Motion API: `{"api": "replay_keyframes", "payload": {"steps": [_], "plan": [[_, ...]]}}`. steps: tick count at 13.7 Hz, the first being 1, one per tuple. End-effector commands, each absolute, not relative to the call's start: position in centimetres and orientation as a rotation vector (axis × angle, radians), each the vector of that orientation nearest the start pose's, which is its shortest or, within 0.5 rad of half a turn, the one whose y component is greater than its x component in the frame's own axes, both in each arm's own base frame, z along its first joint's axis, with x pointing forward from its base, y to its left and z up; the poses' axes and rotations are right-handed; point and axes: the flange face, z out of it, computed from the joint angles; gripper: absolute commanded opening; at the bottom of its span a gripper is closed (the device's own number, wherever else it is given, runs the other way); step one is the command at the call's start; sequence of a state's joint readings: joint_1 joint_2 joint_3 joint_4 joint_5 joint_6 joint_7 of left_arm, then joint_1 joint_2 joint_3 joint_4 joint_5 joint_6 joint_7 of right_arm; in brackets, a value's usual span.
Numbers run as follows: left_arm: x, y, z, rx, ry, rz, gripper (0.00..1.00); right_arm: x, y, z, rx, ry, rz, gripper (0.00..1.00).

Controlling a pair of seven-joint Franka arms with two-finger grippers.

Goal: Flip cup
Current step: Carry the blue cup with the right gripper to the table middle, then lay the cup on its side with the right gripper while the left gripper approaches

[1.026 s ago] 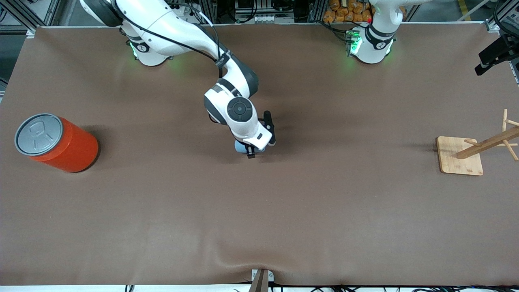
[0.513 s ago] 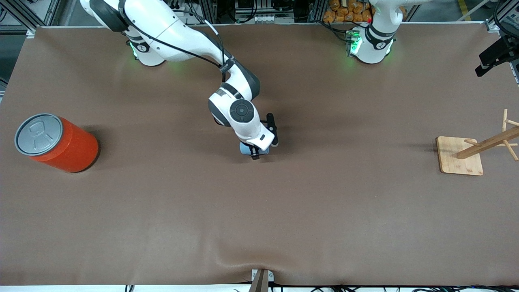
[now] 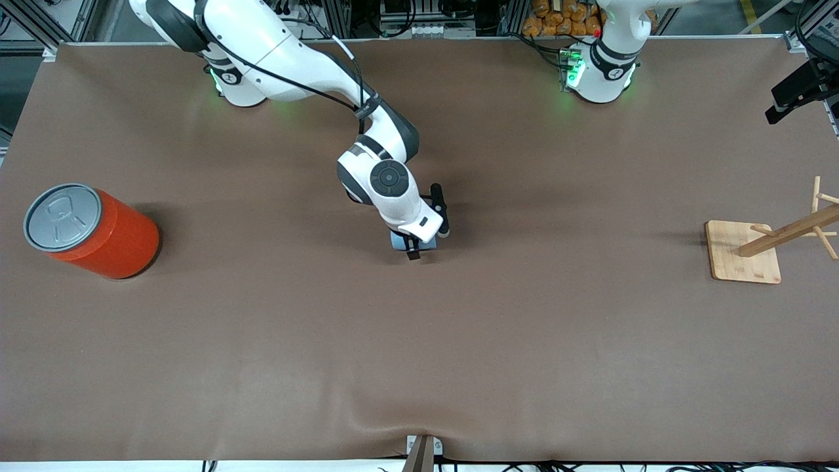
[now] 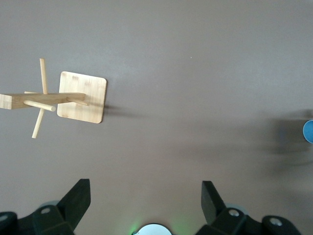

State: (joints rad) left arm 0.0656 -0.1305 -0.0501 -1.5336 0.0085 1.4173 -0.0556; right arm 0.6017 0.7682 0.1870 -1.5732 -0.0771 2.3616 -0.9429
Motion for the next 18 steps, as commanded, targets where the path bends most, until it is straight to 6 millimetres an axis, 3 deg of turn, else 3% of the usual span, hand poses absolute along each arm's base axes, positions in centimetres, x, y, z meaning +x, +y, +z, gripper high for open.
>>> {"api": "replay_keyframes", "payload": {"steps": [1, 8, 11, 14, 17, 18], "plan": [[49.4, -0.1, 68.0, -3.162, -0.067, 0.032, 1.00, 51.1, 48.1, 19.6, 2.079, 2.442, 0.105, 1.00], [53.7, -3.5, 57.8, -3.397, -0.067, 0.206, 1.00, 51.6, 47.7, 20.9, 2.135, 2.430, 0.079, 1.00], [54.8, -4.6, 55.6, -3.399, -0.045, 0.256, 1.00, 52.1, 46.7, 21.9, 2.316, 2.411, 0.007, 1.00], [55.0, -4.8, 55.0, -3.398, -0.040, 0.275, 1.00, 52.7, 46.5, 23.0, 2.347, 2.398, 0.006, 1.00], [55.7, -5.2, 53.0, -3.424, -0.057, 0.312, 1.00, 54.0, 46.3, 25.7, 2.376, 2.377, 0.001, 1.00], [55.8, -5.4, 51.6, -3.456, -0.092, 0.317, 1.00, 54.8, 45.6, 26.6, 2.463, 2.326, -0.027, 1.00]]}}
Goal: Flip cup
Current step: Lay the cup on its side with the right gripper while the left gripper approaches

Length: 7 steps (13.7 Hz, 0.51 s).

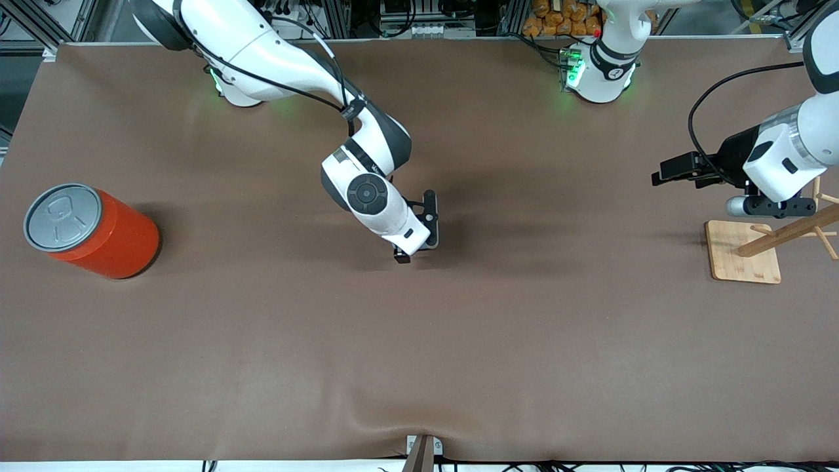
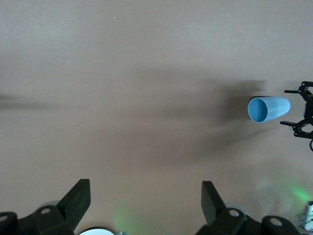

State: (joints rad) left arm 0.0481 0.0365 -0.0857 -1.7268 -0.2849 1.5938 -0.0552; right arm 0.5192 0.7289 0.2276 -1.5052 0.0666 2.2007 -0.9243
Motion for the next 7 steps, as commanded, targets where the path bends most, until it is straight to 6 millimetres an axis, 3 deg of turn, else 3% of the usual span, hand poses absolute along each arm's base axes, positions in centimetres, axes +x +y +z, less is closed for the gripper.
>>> {"api": "replay_keyframes", "payload": {"steps": [1, 3, 7], "plan": [[55.9, -5.6, 50.0, -3.498, -0.142, 0.300, 1.00, 55.5, 45.0, 27.4, 2.536, 2.270, -0.072, 1.00], [56.1, -6.0, 47.5, -3.551, -0.226, 0.252, 1.00, 57.1, 43.1, 28.5, 2.665, 2.114, -0.128, 1.00], [56.6, -10.0, 41.9, -3.645, -0.307, 0.358, 1.00, 60.8, 37.7, 30.0, 2.874, 1.815, -0.118, 1.00]]}}
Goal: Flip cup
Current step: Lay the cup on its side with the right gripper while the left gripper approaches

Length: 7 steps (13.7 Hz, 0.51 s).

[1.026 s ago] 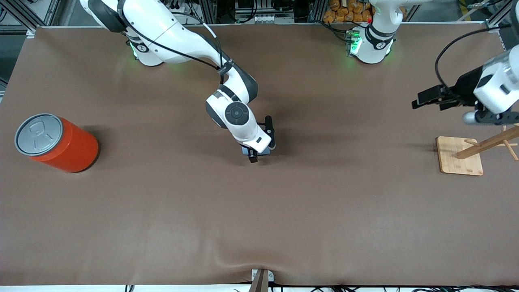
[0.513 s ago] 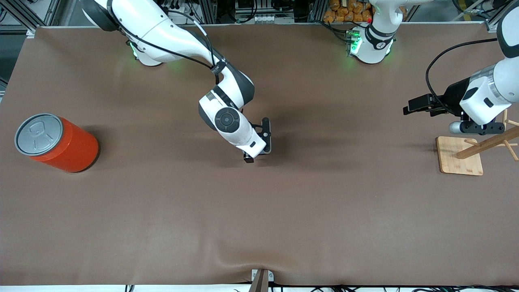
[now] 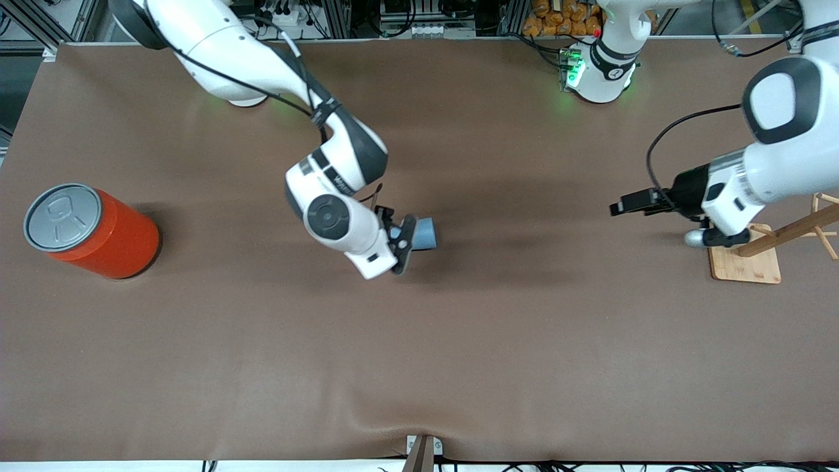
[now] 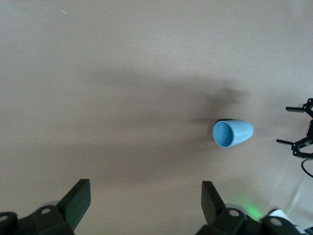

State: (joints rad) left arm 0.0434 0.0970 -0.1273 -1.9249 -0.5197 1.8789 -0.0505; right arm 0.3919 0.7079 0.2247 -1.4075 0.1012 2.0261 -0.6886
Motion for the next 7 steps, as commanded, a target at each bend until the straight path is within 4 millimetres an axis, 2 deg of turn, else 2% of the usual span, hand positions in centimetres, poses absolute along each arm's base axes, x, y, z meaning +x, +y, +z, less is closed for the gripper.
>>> {"api": "replay_keyframes", "payload": {"steps": [1, 2, 4, 5, 7], "plan": [[56.8, -10.8, 41.0, -3.667, -0.325, 0.383, 1.00, 61.8, 35.9, 30.5, -2.478, -1.479, 0.098, 1.00], [56.8, -11.7, 39.5, -3.678, -0.345, 0.426, 1.00, 62.9, 33.9, 30.7, -2.530, -1.390, 0.096, 1.00], [56.4, -13.8, 36.8, -3.715, -0.424, 0.458, 1.00, 65.3, 28.6, 32.4, -2.615, -1.236, 0.079, 1.00], [56.0, -14.9, 35.1, -3.735, -0.506, 0.466, 1.00, 66.1, 25.9, 33.4, -2.638, -1.192, 0.079, 1.00], [55.5, -17.4, 32.9, -3.758, -0.581, 0.460, 1.00, 67.0, 21.1, 36.1, -2.677, -1.117, 0.084, 1.00]]}}
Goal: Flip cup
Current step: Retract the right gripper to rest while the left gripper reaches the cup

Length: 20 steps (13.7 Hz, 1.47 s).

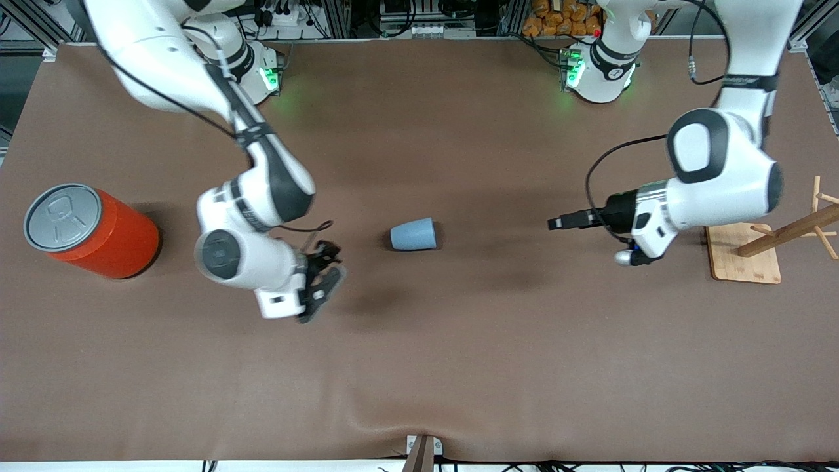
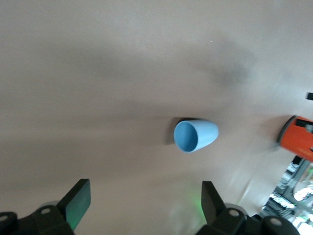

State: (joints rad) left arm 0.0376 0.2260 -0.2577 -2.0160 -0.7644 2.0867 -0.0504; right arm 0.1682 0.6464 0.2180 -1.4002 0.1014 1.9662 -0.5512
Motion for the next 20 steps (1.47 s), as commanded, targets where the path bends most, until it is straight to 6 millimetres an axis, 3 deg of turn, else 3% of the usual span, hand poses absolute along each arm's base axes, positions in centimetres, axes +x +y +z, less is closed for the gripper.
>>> {"api": "replay_keyframes", "payload": {"steps": [1, 3, 5, 9, 11, 14, 18, 20], "plan": [[55.4, -18.2, 32.1, 2.382, 0.390, -0.309, 1.00, 67.0, 18.9, 37.7, -2.691, -1.086, 0.107, 1.00], [54.6, -19.6, 29.9, 2.308, 0.471, -0.351, 1.00, 66.4, 14.0, 41.9, -2.730, -1.027, 0.147, 1.00], [53.5, -22.0, 28.9, 2.284, 0.516, -0.334, 1.00, 65.0, 10.5, 46.4, -2.791, -1.007, 0.192, 1.00], [51.8, -26.0, 26.5, 2.208, 0.565, -0.355, 0.98, 60.2, 7.1, 54.8, -2.945, -0.805, 0.196, 1.00], [51.2, -27.4, 25.4, 2.181, 0.586, -0.327, 0.87, 58.8, 5.5, 57.4, -2.997, -0.654, 0.192, 1.00], [50.5, -28.8, 22.8, 2.173, 0.563, -0.236, 0.81, 55.9, 2.9, 61.4, -3.059, -0.248, 0.235, 1.00], [49.4, -30.0, 20.7, 2.084, 0.567, -0.163, 0.80, 55.1, 0.1, 63.4, -3.000, -0.123, 0.173, 1.00], [48.8, -30.6, 19.9, 2.046, 0.573, -0.134, 0.79, 54.1, -0.7, 65.3, -3.023, -0.102, 0.119, 1.00]]}}
